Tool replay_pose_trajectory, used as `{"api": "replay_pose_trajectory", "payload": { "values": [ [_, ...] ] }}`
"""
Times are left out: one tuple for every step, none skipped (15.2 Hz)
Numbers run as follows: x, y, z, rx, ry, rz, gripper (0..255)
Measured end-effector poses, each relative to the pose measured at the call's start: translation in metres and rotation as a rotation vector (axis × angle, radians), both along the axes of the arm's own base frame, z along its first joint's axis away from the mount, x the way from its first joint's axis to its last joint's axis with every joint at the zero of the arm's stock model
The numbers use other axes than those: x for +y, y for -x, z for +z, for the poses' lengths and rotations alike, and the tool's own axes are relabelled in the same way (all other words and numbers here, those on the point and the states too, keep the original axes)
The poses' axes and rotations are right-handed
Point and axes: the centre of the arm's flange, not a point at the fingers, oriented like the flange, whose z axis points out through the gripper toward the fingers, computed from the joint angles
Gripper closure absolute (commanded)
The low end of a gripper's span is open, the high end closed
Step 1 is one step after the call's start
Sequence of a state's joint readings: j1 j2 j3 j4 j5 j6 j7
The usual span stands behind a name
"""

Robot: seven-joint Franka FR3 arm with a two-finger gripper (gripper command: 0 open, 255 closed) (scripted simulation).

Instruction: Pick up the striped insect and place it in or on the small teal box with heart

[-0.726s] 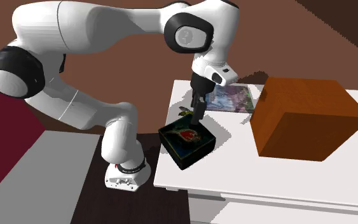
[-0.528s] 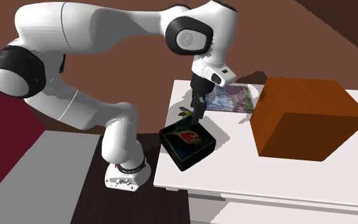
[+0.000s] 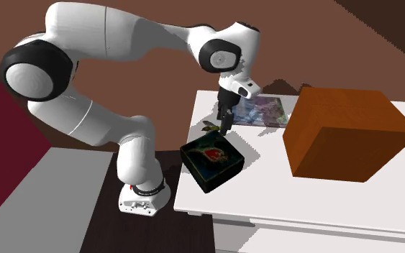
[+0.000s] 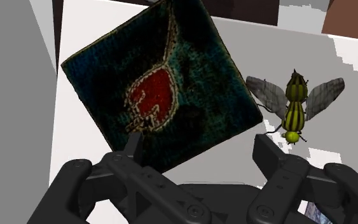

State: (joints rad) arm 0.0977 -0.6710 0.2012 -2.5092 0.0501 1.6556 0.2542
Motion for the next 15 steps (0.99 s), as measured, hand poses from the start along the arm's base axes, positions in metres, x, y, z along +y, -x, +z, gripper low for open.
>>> {"api": "replay_pose_trajectory", "payload": {
  "values": [
    [0.010,-0.003,-0.007,0.000,0.001,0.009,0],
    [0.020,-0.004,-0.015,0.000,0.003,0.017,0],
    [0.032,-0.005,-0.023,0.001,0.004,0.026,0],
    [0.040,-0.008,-0.033,0.002,0.006,0.034,0],
    [0.049,-0.008,-0.044,0.002,0.007,0.043,0],
    [0.060,-0.008,-0.053,0.002,0.008,0.051,0],
    [0.068,-0.010,-0.062,0.002,0.010,0.060,0],
    [0.080,-0.009,-0.067,0.002,0.011,0.069,0],
    [0.089,-0.012,-0.075,0.002,0.013,0.077,0],
    [0.100,-0.011,-0.084,0.003,0.014,0.086,0],
    [0.110,-0.010,-0.092,0.003,0.015,0.094,0],
    [0.122,-0.011,-0.101,0.003,0.017,0.103,0],
    [0.130,-0.014,-0.109,0.003,0.017,0.110,0],
    [0.134,-0.012,-0.115,0.003,0.017,0.113,0],
    [0.136,-0.012,-0.120,0.003,0.018,0.115,0]
  ]
}}
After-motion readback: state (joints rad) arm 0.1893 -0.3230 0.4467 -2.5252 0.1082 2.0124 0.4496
